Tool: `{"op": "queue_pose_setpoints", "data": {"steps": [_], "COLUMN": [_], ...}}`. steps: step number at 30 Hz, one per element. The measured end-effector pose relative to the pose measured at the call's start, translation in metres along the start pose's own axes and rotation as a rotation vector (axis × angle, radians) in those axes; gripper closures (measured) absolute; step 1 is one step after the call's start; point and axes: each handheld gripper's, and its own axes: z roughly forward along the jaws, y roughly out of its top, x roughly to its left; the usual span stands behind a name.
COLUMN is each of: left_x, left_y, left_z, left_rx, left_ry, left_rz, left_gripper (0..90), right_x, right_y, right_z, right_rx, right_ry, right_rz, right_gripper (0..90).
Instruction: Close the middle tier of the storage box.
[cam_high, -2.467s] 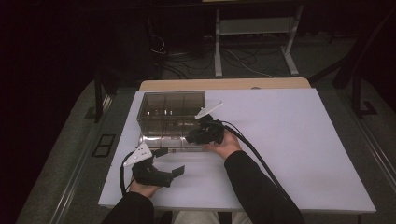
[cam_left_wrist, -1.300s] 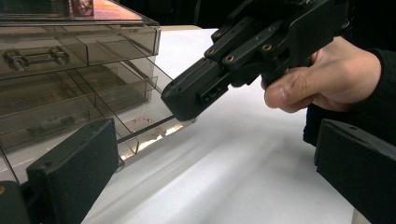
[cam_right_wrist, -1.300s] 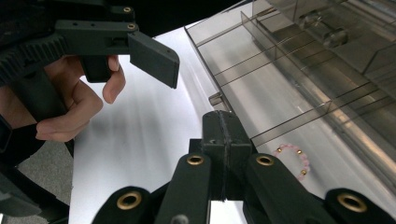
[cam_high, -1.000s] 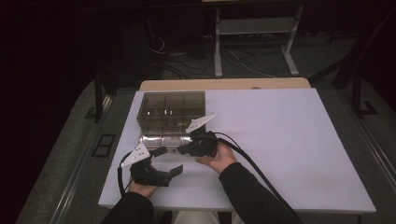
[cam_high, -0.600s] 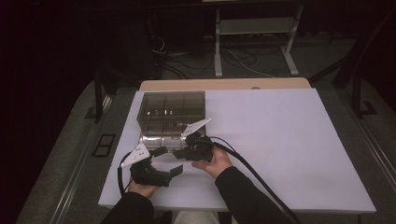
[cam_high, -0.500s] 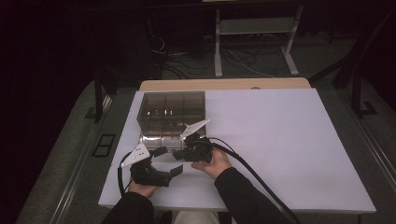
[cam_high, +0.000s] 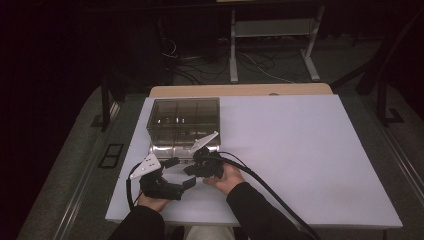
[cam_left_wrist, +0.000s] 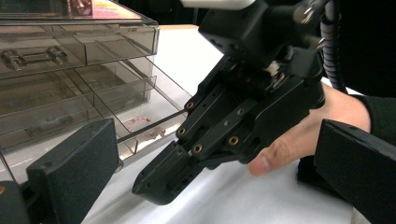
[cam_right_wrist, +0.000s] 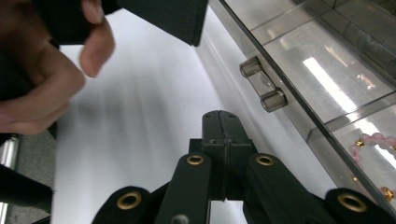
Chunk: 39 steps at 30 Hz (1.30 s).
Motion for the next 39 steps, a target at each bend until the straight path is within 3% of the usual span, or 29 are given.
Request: {"op": "queue_pose_setpoints", "data": {"steps": [12,22,39], "left_x": [0.001,0.0,0.0], "left_y": [0.0,0.0,0.0], "left_z": [0.0,0.001,0.001], "left_rx": [0.009,0.004,0.001], "left_ry": [-0.004,-0.005,-0.006], "left_rz": [0.007,0.001,0.002], "left_gripper": [0.0,0.0,0.0], "right_x": [-0.002,-0.007,-0.009], "right_y": [-0.002,-0.001,0.002], "right_z": [0.012,0.013,0.011], "right_rx": [0.021,-0.006,-0.002], "right_ry": [-0.079,-0.143,-0.17], "right_rz": [0.004,0.023,0.008], "right_gripper": [88.9,88.9,89.0]}}
